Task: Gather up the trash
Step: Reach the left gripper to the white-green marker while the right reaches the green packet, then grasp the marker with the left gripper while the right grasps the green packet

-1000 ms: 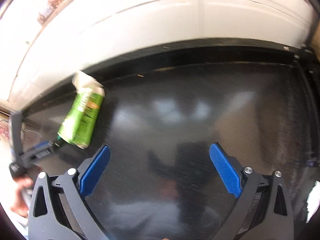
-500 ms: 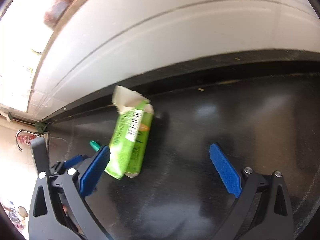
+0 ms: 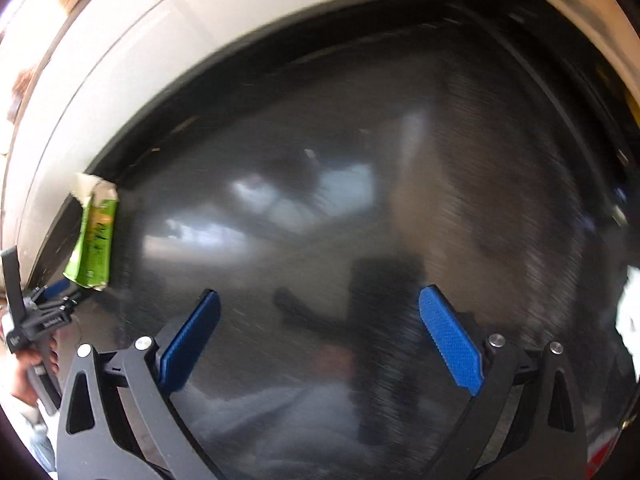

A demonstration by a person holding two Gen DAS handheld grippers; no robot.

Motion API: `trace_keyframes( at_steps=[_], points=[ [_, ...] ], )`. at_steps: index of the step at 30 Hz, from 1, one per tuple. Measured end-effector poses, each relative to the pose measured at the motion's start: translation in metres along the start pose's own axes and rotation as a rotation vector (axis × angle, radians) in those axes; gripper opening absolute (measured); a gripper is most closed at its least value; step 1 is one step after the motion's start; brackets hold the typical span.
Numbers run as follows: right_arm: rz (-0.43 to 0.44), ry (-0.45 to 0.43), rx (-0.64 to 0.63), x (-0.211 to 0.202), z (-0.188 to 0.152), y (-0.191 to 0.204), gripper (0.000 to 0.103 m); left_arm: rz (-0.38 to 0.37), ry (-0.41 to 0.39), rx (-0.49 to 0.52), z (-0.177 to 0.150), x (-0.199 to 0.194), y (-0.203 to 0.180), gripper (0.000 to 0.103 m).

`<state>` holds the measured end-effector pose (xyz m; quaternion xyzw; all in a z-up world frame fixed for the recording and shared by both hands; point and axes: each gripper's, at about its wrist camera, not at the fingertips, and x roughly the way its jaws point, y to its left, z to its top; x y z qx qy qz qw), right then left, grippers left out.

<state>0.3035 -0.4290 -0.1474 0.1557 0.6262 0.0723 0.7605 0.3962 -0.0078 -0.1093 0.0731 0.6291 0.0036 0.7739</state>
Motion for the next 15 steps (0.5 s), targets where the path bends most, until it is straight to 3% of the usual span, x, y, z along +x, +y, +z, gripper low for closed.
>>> trace_keyframes(
  at_steps=[6,10,15],
  points=[
    [-0.001,-0.003,0.074,-0.004,-0.018,-0.038,0.096,-0.035,0.013,0.096,0.014,0.007,-0.013,0.096],
    [0.015,-0.001,0.064,0.001,-0.018,-0.031,0.096,-0.06,0.026,0.11,0.026,0.013,-0.019,0.096],
    [0.001,-0.003,0.05,0.006,-0.015,-0.013,0.096,-0.084,0.024,0.051,0.034,0.011,-0.024,0.097]
  ],
)
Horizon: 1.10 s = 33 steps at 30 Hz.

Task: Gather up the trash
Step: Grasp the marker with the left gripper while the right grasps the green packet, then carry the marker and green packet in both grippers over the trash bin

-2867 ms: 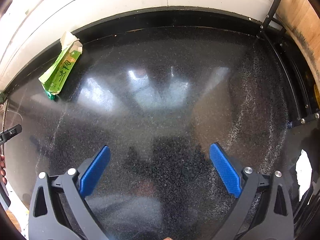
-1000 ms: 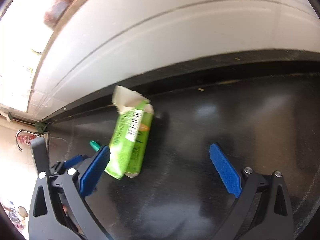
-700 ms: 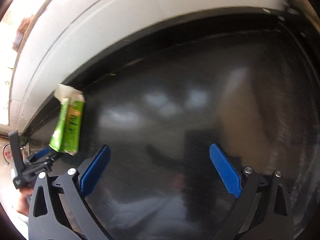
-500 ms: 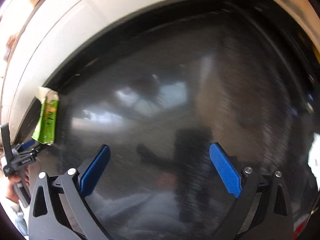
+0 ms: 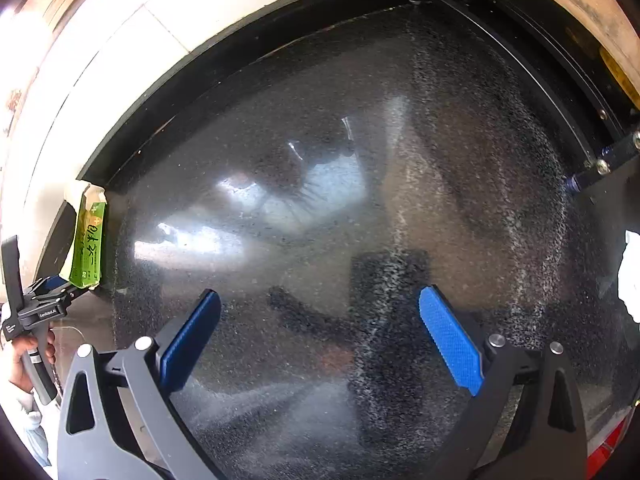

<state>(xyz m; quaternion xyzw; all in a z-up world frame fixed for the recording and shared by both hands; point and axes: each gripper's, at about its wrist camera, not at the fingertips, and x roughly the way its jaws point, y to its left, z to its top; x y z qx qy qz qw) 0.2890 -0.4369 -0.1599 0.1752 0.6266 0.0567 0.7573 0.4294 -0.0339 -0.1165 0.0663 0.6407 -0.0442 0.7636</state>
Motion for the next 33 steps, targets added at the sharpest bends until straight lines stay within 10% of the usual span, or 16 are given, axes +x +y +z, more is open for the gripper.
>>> trace_keyframes(
  at_steps=[4,6,16,29,32,33],
  points=[
    [-0.005,0.003,-0.006,0.0,-0.001,0.001,0.096,0.01,-0.033,-0.046,-0.006,-0.008,0.004,0.083],
    [-0.006,0.002,-0.001,0.0,-0.001,0.0,0.096,0.027,-0.099,-0.087,-0.017,-0.025,0.018,0.012],
    [0.074,0.037,-0.056,0.009,0.009,0.042,0.096,-0.017,-0.085,-0.315,-0.053,-0.022,0.05,0.012],
    [0.239,0.132,-0.311,0.056,0.034,0.237,0.095,-0.016,-0.071,-0.607,-0.175,-0.027,0.098,0.012],
    [0.216,0.191,-0.349,0.073,0.028,0.249,0.049,-0.001,-0.062,-0.653,-0.205,-0.031,0.1,0.012],
    [0.191,0.169,-0.369,0.071,0.028,0.252,0.047,0.005,-0.06,-0.663,-0.214,-0.034,0.099,0.012]
  ],
)
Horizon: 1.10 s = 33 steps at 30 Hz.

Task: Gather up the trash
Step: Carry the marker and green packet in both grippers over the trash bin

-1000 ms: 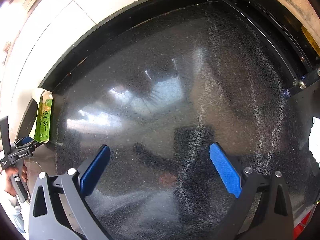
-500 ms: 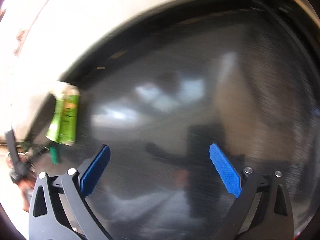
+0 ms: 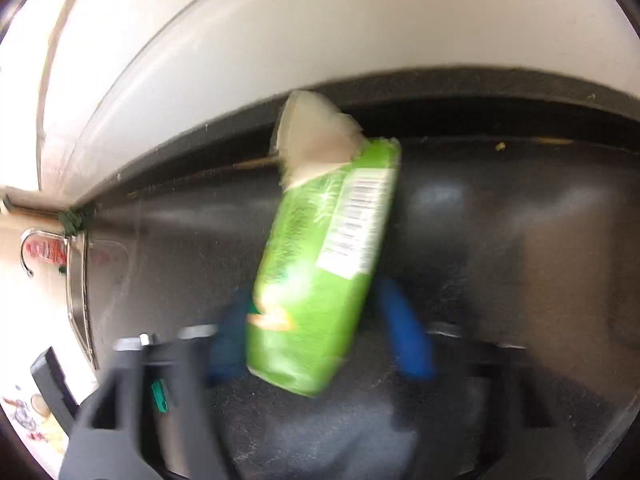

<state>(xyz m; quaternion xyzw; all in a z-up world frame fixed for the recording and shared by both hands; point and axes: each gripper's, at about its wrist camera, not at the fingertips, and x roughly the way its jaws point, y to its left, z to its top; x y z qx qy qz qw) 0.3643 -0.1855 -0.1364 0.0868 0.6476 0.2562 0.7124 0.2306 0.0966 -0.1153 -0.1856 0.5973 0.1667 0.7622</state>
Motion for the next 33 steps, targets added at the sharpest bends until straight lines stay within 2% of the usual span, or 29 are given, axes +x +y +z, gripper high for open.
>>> trace_keyframes(
  at_steps=[2,3,7,14,15,20,25,28,33],
  points=[
    [-0.003,0.017,-0.023,-0.001,-0.003,0.002,0.045,0.011,-0.01,-0.02,-0.014,-0.007,0.013,0.012],
    [0.01,0.021,-0.033,-0.002,-0.005,0.003,0.04,0.015,-0.016,-0.028,-0.018,-0.01,0.017,0.012],
    [-0.006,0.013,-0.076,-0.012,-0.02,0.012,0.04,0.019,-0.042,-0.068,-0.034,-0.042,0.017,0.012],
    [0.003,0.004,-0.179,-0.026,-0.049,0.044,0.04,0.022,-0.077,-0.109,-0.075,-0.086,0.041,0.012],
    [0.005,0.006,-0.195,-0.027,-0.052,0.051,0.04,0.025,-0.08,-0.115,-0.064,-0.098,0.041,0.012],
    [0.025,0.022,-0.335,-0.023,-0.075,0.11,0.04,0.051,-0.101,-0.193,-0.092,-0.133,0.07,0.012],
    [0.059,0.075,-0.494,-0.006,-0.107,0.184,0.04,0.093,-0.127,-0.346,-0.153,-0.16,0.13,0.012],
    [0.088,0.117,-0.608,0.006,-0.139,0.236,0.04,0.126,-0.135,-0.454,-0.199,-0.177,0.172,0.012],
    [0.134,0.194,-0.847,0.028,-0.222,0.324,0.04,0.163,-0.151,-0.63,-0.27,-0.206,0.234,0.012]
  ],
)
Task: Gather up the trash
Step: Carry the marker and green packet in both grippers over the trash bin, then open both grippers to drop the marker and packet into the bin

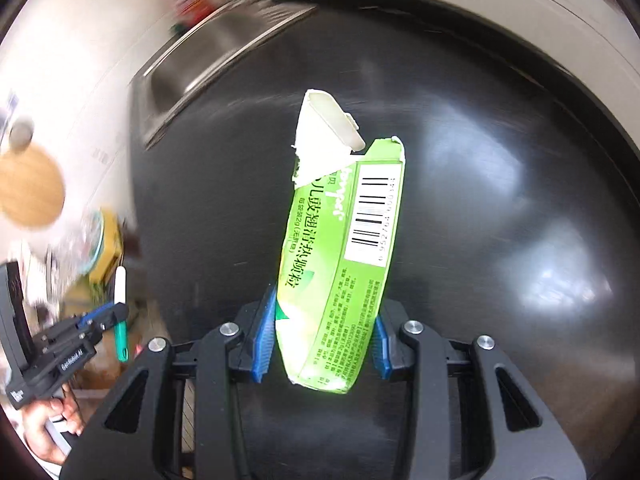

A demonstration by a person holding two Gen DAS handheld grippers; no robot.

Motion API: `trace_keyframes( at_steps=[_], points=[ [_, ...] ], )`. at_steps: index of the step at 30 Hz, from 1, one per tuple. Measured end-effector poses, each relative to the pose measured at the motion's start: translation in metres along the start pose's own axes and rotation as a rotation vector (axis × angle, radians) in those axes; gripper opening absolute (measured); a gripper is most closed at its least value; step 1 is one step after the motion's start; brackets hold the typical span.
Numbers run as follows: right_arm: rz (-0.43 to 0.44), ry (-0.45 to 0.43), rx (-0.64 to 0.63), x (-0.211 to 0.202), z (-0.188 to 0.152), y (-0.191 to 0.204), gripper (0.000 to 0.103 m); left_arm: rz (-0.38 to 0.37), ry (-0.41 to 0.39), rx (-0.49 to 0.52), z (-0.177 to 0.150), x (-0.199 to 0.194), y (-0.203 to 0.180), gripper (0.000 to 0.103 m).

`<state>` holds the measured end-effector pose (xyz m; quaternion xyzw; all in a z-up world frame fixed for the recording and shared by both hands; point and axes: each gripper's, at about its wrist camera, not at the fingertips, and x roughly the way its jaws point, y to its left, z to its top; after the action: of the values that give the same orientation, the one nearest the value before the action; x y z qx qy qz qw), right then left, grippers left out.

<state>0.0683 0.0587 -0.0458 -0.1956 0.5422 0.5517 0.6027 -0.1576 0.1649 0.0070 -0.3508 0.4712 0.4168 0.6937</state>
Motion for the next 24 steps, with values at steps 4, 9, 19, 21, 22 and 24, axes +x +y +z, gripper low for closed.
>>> trace_keyframes(
  at_steps=[4,9,19,21,22,24],
  points=[
    [0.069,0.058,-0.155,0.029,0.001,0.087,0.04,0.045,-0.008,-0.114,-0.009,-0.014,0.069,0.012],
    [0.118,0.118,-0.306,0.058,-0.004,0.177,0.04,0.076,-0.015,-0.218,-0.021,-0.019,0.125,0.012],
    [0.134,0.233,-0.437,0.121,-0.004,0.264,0.04,0.059,0.046,-0.321,-0.041,0.018,0.18,0.012],
    [0.131,0.252,-0.456,0.131,-0.005,0.276,0.04,0.051,0.064,-0.332,-0.043,0.029,0.186,0.012],
    [0.126,0.262,-0.467,0.138,-0.004,0.28,0.04,0.047,0.07,-0.337,-0.045,0.034,0.188,0.012],
    [0.119,0.279,-0.481,0.144,-0.004,0.285,0.04,0.04,0.081,-0.346,-0.046,0.042,0.192,0.012]
  ],
)
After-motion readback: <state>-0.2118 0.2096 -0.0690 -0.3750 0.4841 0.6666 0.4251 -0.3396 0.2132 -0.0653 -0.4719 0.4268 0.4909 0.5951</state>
